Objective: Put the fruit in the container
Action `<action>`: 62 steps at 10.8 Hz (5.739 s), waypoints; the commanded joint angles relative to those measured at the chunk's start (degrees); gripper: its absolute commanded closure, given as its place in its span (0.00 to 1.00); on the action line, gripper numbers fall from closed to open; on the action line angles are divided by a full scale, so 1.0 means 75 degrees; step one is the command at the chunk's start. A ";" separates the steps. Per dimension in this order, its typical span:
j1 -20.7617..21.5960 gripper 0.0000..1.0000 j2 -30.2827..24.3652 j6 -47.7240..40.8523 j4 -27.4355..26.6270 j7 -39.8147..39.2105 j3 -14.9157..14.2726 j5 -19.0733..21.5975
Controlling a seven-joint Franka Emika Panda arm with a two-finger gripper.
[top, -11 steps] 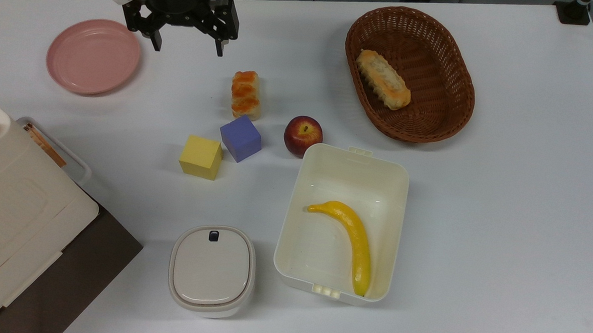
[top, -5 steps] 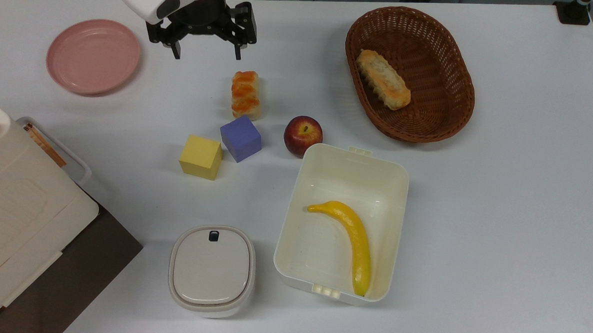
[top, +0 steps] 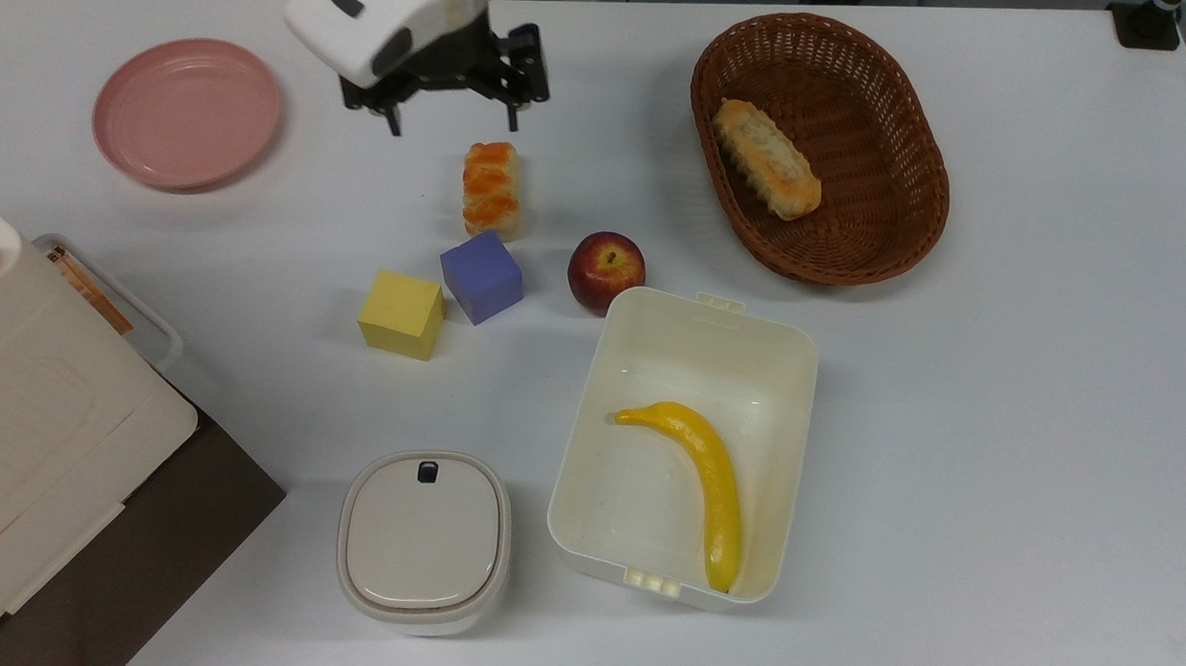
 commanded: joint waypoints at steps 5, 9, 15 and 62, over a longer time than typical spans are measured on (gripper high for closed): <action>0.0687 0.00 0.0676 0.0173 -0.0368 0.1243 0.0216 0.0227; 0.1180 0.00 0.1449 0.0629 -0.0392 0.1537 0.0216 0.0122; 0.1509 0.00 0.2142 0.1158 -0.0404 0.2159 0.0204 -0.0195; 0.0372 0.00 0.0315 0.0668 0.0182 0.1374 -0.0007 -0.0615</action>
